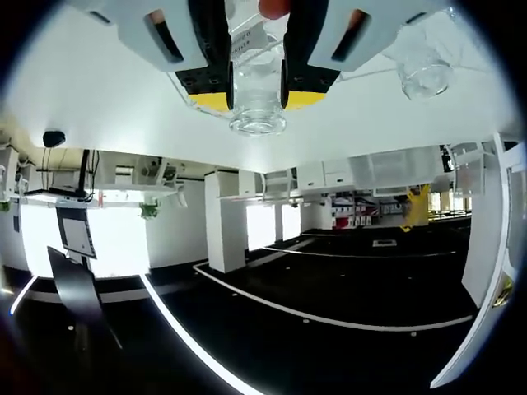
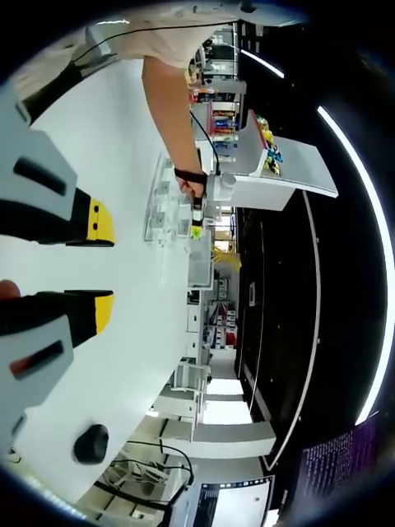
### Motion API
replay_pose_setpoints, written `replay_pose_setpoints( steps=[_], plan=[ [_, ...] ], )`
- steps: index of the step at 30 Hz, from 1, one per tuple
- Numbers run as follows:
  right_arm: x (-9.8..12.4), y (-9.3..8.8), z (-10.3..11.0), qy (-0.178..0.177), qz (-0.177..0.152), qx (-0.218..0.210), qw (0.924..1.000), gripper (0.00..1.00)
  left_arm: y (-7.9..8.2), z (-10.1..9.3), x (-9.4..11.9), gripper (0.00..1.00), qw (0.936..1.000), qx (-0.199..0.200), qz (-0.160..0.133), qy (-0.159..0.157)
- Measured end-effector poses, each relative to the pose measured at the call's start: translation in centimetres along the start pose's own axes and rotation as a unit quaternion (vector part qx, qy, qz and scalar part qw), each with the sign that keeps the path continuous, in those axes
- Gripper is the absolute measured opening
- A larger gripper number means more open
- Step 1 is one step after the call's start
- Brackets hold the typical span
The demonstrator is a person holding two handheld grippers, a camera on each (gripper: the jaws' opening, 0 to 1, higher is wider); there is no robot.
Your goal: Identify the label on the chemical reagent bottle, grasp the chemical reagent bottle, and place it in the designated position on the reagent rack
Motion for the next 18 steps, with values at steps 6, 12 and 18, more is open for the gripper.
replay_pose_setpoints(
  steps=[6, 12, 18],
  plan=[
    [0.0, 0.1, 0.3, 0.004, -0.003, 0.001, 1.0000, 0.21, 0.7, -0.1, 0.9, 0.28, 0.9999, -0.010, -0.006, -0.006],
    [-0.1, 0.3, 0.6, 0.008, -0.008, 0.001, 0.9999, 0.21, 1.2, 0.0, 1.5, 0.29, 0.9997, -0.020, -0.011, -0.010],
    [-0.1, 0.6, 1.0, 0.013, -0.014, 0.002, 0.9998, 0.21, 2.1, 0.0, 3.1, 0.31, 0.9992, -0.033, -0.017, -0.016]
  ],
)
Point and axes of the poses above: the point that each gripper's makers call its tool centre point, and the gripper's own axes: x roughly backward along the fingers, z roughly to its left, y roughly out of its top, the point moved 10 cm from there along x, roughly backward along the fingers, and after that the axes turned 5 degrees about -z, right-handed, at the moved point
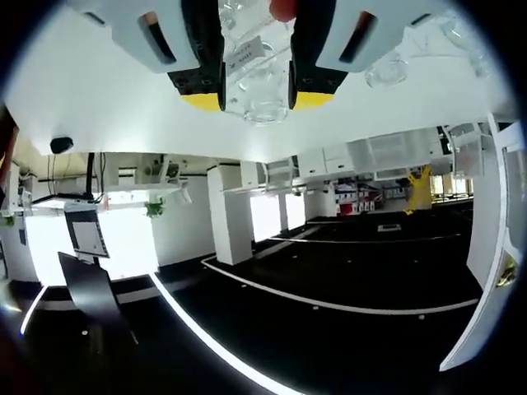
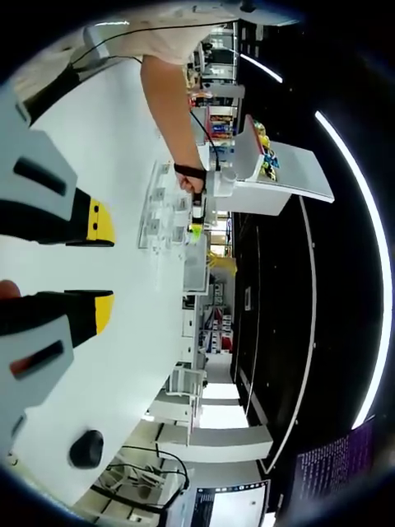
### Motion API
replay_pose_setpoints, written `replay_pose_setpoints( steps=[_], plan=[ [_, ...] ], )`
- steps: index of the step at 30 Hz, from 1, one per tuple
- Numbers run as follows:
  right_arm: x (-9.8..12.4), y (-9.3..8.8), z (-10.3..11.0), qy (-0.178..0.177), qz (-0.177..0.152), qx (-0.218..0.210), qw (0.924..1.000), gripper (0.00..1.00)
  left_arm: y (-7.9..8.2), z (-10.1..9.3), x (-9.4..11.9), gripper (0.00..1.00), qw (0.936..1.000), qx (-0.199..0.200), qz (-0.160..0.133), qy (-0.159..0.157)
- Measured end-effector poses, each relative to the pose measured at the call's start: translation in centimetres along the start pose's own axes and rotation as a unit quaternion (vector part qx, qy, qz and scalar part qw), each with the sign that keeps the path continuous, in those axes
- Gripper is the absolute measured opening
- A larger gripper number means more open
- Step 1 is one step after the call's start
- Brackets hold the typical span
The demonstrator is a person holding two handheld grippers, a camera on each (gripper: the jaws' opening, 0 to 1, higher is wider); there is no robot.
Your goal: Identify the label on the chemical reagent bottle, grasp the chemical reagent bottle, and place it in the designated position on the reagent rack
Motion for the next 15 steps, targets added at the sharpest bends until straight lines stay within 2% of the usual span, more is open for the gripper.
replay_pose_setpoints(
  steps=[7, 13, 15],
  plan=[
    [-0.3, 0.0, 0.5, 0.007, -0.005, -0.002, 1.0000, 0.21, 1.5, 0.6, 2.1, 0.31, 0.9998, -0.006, -0.006, -0.015],
    [-0.6, 0.1, 1.1, 0.015, -0.011, -0.001, 0.9998, 0.21, 2.5, 1.5, 4.7, 0.31, 0.9998, -0.001, -0.013, -0.017],
    [-0.6, 0.2, 1.2, 0.016, -0.014, -0.002, 0.9998, 0.21, 2.8, 1.9, 6.3, 0.31, 0.9997, -0.005, -0.018, -0.013]
  ],
)
Point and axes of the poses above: the point that each gripper's makers call its tool centre point, and the gripper's own axes: x roughly backward along the fingers, z roughly to its left, y roughly out of its top, the point moved 10 cm from there along x, roughly backward along the fingers, and after that the axes turned 5 degrees about -z, right-handed, at the moved point
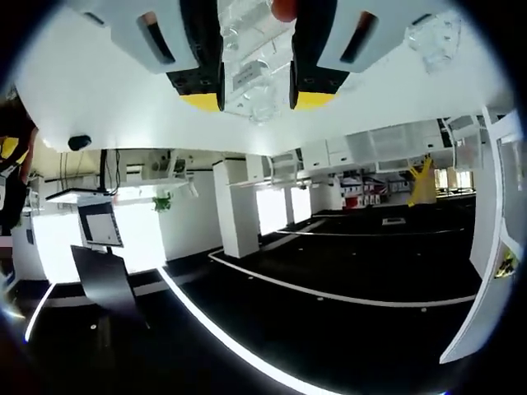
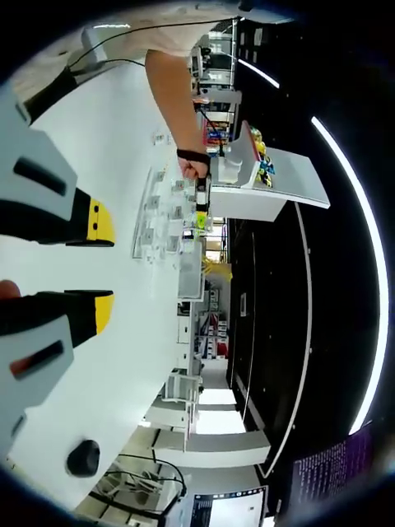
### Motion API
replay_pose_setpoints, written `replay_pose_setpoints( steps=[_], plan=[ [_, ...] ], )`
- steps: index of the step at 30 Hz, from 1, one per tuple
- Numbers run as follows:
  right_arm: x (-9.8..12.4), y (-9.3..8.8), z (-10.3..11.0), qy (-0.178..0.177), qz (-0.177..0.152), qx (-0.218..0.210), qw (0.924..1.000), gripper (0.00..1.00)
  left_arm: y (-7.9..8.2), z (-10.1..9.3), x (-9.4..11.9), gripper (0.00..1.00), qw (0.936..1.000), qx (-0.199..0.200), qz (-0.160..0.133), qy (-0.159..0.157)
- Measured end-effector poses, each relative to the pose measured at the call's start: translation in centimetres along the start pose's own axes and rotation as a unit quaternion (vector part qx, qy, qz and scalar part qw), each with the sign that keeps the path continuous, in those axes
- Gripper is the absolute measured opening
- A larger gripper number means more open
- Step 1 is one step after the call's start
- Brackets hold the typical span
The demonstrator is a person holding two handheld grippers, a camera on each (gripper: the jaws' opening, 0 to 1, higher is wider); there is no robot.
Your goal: Identify the label on the chemical reagent bottle, grasp the chemical reagent bottle, and place it in the designated position on the reagent rack
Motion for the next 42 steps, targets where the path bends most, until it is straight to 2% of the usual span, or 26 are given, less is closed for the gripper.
replay_pose_setpoints(
  steps=[2, 6, 11, 16, 19, 23, 30, 34, 40, 42],
  plan=[
    [-0.1, 0.1, 0.1, 0.001, -0.004, 0.000, 1.0000, 0.21, 0.5, 0.5, 1.5, 0.31, 0.9999, 0.005, -0.008, 0.004],
    [-0.4, 0.4, 0.3, 0.002, -0.009, 0.000, 1.0000, 0.21, 1.7, 0.2, 5.5, 0.31, 0.9997, -0.008, -0.021, 0.009],
    [-1.0, 0.6, 0.6, 0.004, -0.016, 0.002, 0.9999, 0.21, 3.2, 0.7, 9.4, 0.31, 0.9990, -0.023, -0.035, 0.018],
    [-1.3, 0.9, 0.5, 0.004, -0.026, 0.008, 0.9996, 0.21, 4.0, 1.5, 12.3, 0.31, 0.9985, -0.032, -0.038, 0.024],
    [-1.4, 1.1, 0.7, 0.005, -0.031, 0.011, 0.9995, 0.21, 4.2, 1.6, 14.1, 0.31, 0.9978, -0.035, -0.047, 0.032],
    [-1.6, 1.4, 0.9, 0.008, -0.033, 0.018, 0.9993, 0.21, 4.1, 1.7, 15.8, 0.31, 0.9978, -0.039, -0.042, 0.034],
    [-1.9, 2.1, 1.0, 0.016, -0.034, 0.030, 0.9988, 0.21, 3.8, 1.8, 20.7, 0.31, 0.9970, -0.039, -0.045, 0.049],
    [-2.3, 2.4, 1.1, 0.018, -0.036, 0.033, 0.9986, 0.21, 3.4, 2.0, 22.9, 0.31, 0.9966, -0.048, -0.034, 0.058],
    [-2.7, 2.6, 1.4, 0.022, -0.042, 0.030, 0.9984, 0.21, 3.4, 2.5, 27.2, 0.31, 0.9942, -0.050, -0.041, 0.086],
    [-2.9, 2.5, 1.5, 0.023, -0.039, 0.030, 0.9985, 0.21, 3.4, 2.6, 27.4, 0.31, 0.9940, -0.051, -0.041, 0.087]
  ],
)
Point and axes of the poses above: the point that each gripper's makers call its tool centre point, and the gripper's own axes: x roughly backward along the fingers, z roughly to its left, y roughly out of its top, the point moved 10 cm from there along x, roughly backward along the fingers, and after that the axes turned 5 degrees about -z, right-handed, at the moved point
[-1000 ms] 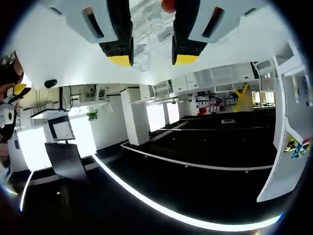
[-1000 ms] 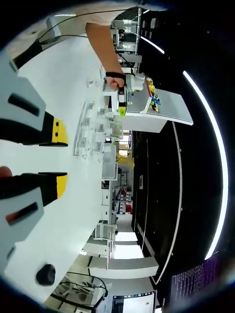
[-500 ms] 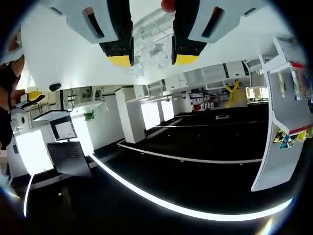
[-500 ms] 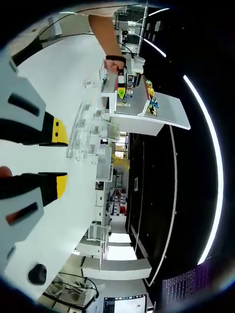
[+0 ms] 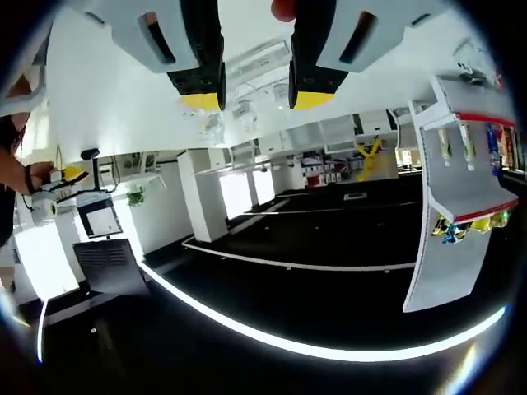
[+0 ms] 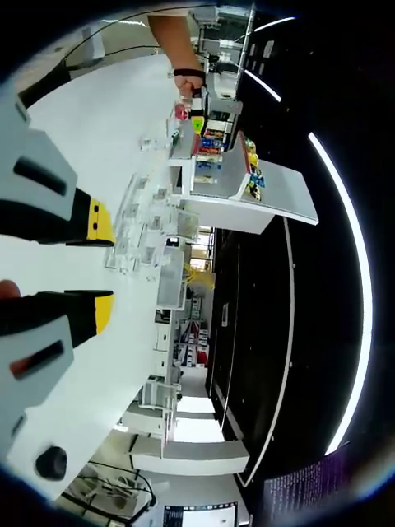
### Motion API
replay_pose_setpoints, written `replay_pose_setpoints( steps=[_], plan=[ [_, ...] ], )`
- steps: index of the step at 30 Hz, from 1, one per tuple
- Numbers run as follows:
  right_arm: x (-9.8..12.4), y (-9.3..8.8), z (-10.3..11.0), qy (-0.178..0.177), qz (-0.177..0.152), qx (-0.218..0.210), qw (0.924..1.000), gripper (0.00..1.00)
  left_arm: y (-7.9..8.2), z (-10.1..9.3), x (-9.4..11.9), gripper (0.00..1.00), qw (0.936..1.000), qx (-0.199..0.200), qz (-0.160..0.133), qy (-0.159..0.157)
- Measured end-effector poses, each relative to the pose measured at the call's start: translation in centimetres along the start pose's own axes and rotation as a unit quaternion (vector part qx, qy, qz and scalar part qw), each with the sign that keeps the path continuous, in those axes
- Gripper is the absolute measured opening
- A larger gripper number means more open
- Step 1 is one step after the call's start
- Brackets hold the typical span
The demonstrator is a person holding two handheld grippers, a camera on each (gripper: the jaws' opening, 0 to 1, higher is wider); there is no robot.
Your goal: Identify the label on the chemical reagent bottle, grasp the chemical reagent bottle, and place it in the designated position on the reagent rack
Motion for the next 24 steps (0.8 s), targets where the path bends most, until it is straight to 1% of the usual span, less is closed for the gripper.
replay_pose_setpoints(
  steps=[1, 3, 6, 10, 14, 15, 16, 19, 24],
  plan=[
    [-0.1, 0.0, 0.1, 0.001, 0.001, 0.000, 1.0000, 0.21, 0.0, 0.5, 1.2, 0.31, 1.0000, -0.001, 0.000, 0.009],
    [-0.2, 0.1, 0.4, 0.004, 0.002, 0.002, 1.0000, 0.21, 0.3, 0.9, 2.8, 0.31, 0.9998, -0.007, 0.001, 0.018],
    [-0.4, 0.5, 0.6, 0.004, 0.001, 0.004, 1.0000, 0.21, 0.7, 1.1, 4.2, 0.31, 0.9992, -0.029, -0.001, 0.028],
    [-0.4, 1.0, 0.8, 0.002, -0.006, 0.004, 1.0000, 0.21, 0.8, 1.2, 6.0, 0.31, 0.9992, -0.026, 0.000, 0.031],
    [-0.7, 1.1, 1.0, 0.000, -0.007, 0.000, 1.0000, 0.21, 0.9, 1.3, 8.4, 0.31, 0.9988, -0.029, 0.006, 0.040],
    [-0.7, 1.1, 1.0, 0.000, -0.005, 0.001, 1.0000, 0.21, 0.9, 1.3, 8.5, 0.31, 0.9987, -0.029, 0.006, 0.041],
    [-1.0, 1.1, 1.0, 0.000, 0.001, 0.002, 1.0000, 0.21, 0.8, 1.4, 9.3, 0.31, 0.9985, -0.031, 0.007, 0.045],
    [-1.5, 1.4, 1.3, 0.002, 0.011, 0.010, 0.9999, 0.21, 0.6, 1.6, 10.4, 0.31, 0.9982, -0.032, 0.009, 0.049],
    [-1.9, 2.5, 1.9, 0.000, 0.005, 0.014, 0.9999, 0.21, 0.0, 2.2, 12.0, 0.31, 0.9978, -0.030, 0.009, 0.058]
  ],
)
Point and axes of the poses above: the point that each gripper's makers call its tool centre point, and the gripper's own axes: x roughly backward along the fingers, z roughly to its left, y roughly out of its top, the point moved 10 cm from there along x, roughly backward along the fingers, and after that the axes turned 5 degrees about -z, right-handed, at the moved point
